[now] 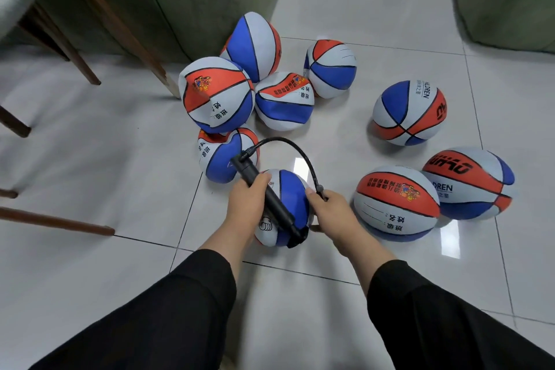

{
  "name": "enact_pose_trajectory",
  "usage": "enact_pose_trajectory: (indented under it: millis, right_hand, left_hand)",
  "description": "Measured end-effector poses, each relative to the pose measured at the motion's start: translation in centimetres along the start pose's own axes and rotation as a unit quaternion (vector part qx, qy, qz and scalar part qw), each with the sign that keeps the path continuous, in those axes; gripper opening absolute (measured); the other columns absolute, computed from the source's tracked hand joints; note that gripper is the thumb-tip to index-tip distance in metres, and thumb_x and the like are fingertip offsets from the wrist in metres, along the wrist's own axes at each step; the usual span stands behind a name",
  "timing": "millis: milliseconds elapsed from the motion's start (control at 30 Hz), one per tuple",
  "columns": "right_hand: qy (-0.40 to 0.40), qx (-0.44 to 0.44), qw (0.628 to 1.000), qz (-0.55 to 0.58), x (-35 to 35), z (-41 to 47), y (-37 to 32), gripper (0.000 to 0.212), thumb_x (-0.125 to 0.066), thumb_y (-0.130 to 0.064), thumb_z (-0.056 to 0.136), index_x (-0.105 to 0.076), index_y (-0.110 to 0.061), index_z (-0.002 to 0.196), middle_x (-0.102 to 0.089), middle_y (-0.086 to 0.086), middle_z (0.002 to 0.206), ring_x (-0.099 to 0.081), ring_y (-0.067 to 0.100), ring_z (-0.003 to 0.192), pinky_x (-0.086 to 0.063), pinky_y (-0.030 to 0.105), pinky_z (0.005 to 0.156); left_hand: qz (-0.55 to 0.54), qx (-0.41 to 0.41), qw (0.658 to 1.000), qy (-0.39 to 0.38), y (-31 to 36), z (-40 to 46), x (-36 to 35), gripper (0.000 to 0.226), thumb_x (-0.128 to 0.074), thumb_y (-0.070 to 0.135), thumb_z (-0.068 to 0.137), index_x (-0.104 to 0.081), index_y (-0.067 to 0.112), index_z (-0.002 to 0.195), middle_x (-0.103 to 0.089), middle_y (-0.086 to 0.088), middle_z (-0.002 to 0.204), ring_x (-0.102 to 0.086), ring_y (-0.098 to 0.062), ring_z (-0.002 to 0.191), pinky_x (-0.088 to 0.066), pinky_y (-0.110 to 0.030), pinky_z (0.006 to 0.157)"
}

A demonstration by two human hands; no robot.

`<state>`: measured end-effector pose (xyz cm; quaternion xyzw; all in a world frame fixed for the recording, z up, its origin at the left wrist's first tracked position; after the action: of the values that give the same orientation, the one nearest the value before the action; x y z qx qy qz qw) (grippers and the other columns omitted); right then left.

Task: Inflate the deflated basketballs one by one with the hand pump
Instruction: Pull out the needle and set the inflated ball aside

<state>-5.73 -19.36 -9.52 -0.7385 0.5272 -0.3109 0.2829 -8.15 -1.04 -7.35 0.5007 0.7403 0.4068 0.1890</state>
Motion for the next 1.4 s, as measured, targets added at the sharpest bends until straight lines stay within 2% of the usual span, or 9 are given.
enact_pose_trajectory:
  millis: [133,233,333,500,700,900,1100,1233,1400]
  right_hand:
    - [0.076,0.022,0.997,0.01,2.4,-0.5,-1.1,0.052,-0.052,-0.056,0.092,-0.065,-0.006,0.101,-0.07,0.022,0.103,-0.068,0.035,0.088,-0.055,0.065,0.088]
    - [0.109,0.065,0.992,0.005,4.1,-1.0,-4.0,0.043,-0.053,-0.047,0.098,-0.06,-0.006,0.088,-0.064,0.016,0.079,-0.057,0.027,0.073,-0.058,0.05,0.076]
    - [0.125,0.111,0.985,-0.048,6.0,-0.6,-7.5,0.039,-0.051,-0.039,0.104,-0.05,-0.013,0.075,-0.05,0.002,0.067,-0.044,0.021,0.065,-0.037,0.033,0.058]
    - [0.12,0.147,0.97,-0.151,8.9,1.7,-12.6,0.041,-0.049,-0.04,0.105,-0.046,-0.017,0.072,-0.048,-0.001,0.065,-0.043,0.018,0.061,-0.032,0.033,0.055]
    - [0.124,0.138,0.967,-0.176,12.7,5.8,-15.1,0.038,-0.048,-0.041,0.106,-0.049,-0.017,0.076,-0.047,0.001,0.067,-0.041,0.019,0.061,-0.031,0.032,0.055]
    - [0.118,0.08,0.966,-0.218,15.1,10.0,-12.2,0.039,-0.048,-0.037,0.106,-0.05,-0.01,0.077,-0.049,0.006,0.072,-0.04,0.022,0.064,-0.031,0.033,0.056]
    - [0.176,0.117,0.954,-0.213,17.2,10.9,-10.8,0.043,-0.051,-0.038,0.105,-0.042,-0.018,0.068,-0.046,0.0,0.062,-0.041,0.018,0.058,-0.029,0.032,0.054]
    - [0.16,0.111,0.961,-0.195,17.8,11.0,-10.8,0.043,-0.053,-0.04,0.103,-0.042,-0.018,0.069,-0.044,0.0,0.061,-0.039,0.02,0.059,-0.032,0.032,0.057]
    - [0.168,0.117,0.952,-0.226,17.8,10.3,-11.5,0.043,-0.054,-0.039,0.103,-0.044,-0.013,0.07,-0.044,0.004,0.063,-0.038,0.02,0.057,-0.033,0.031,0.055]
  left_hand:
    - [0.015,-0.042,0.998,-0.041,3.0,-1.3,-3.1,0.022,-0.065,0.041,0.095,-0.067,0.02,0.103,-0.07,-0.004,0.089,-0.071,-0.025,0.088,-0.058,-0.046,0.088]
    - [0.012,-0.064,0.997,-0.032,5.2,-1.4,-4.0,0.031,-0.066,0.05,0.087,-0.067,0.022,0.099,-0.071,-0.005,0.095,-0.068,-0.024,0.092,-0.055,-0.048,0.096]
    - [-0.025,-0.064,0.997,-0.038,6.6,-0.8,-4.7,0.042,-0.067,0.054,0.076,-0.071,0.023,0.103,-0.078,-0.005,0.103,-0.072,-0.024,0.101,-0.055,-0.049,0.099]
    - [-0.11,-0.078,0.99,-0.042,8.7,1.2,-7.2,0.024,-0.065,0.033,0.096,-0.07,0.018,0.114,-0.08,-0.001,0.099,-0.075,-0.02,0.099,-0.058,-0.035,0.086]
    - [-0.118,-0.055,0.989,-0.076,10.6,4.2,-11.8,0.01,-0.063,0.031,0.098,-0.062,0.023,0.092,-0.068,0.011,0.067,-0.064,-0.01,0.075,-0.047,-0.028,0.065]
    - [-0.092,0.026,0.99,-0.105,8.1,7.4,-15.6,0.016,-0.062,0.038,0.098,-0.06,0.021,0.095,-0.065,0.003,0.091,-0.06,-0.014,0.08,-0.047,-0.033,0.074]
    - [-0.095,0.045,0.987,-0.121,6.9,8.5,-16.4,0.011,-0.059,0.034,0.1,-0.062,0.024,0.097,-0.071,0.004,0.096,-0.065,-0.009,0.086,-0.047,-0.032,0.076]
    - [-0.082,0.046,0.988,-0.12,7.3,8.6,-16.2,0.009,-0.059,0.035,0.1,-0.061,0.026,0.098,-0.072,0.002,0.109,-0.066,-0.013,0.098,-0.047,-0.033,0.076]
    - [-0.076,0.042,0.991,-0.104,7.3,8.3,-15.1,0.013,-0.059,0.035,0.099,-0.061,0.023,0.104,-0.075,0.003,0.113,-0.069,-0.016,0.109,-0.052,-0.04,0.101]
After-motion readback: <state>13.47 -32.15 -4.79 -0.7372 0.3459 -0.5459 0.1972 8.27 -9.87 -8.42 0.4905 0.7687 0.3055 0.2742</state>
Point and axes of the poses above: each hand's wrist, its own z-axis towards the middle knuckle, its own x-axis out of the back of the hand, y = z × x, the point moved 6 cm from there along z, towards the middle knuckle
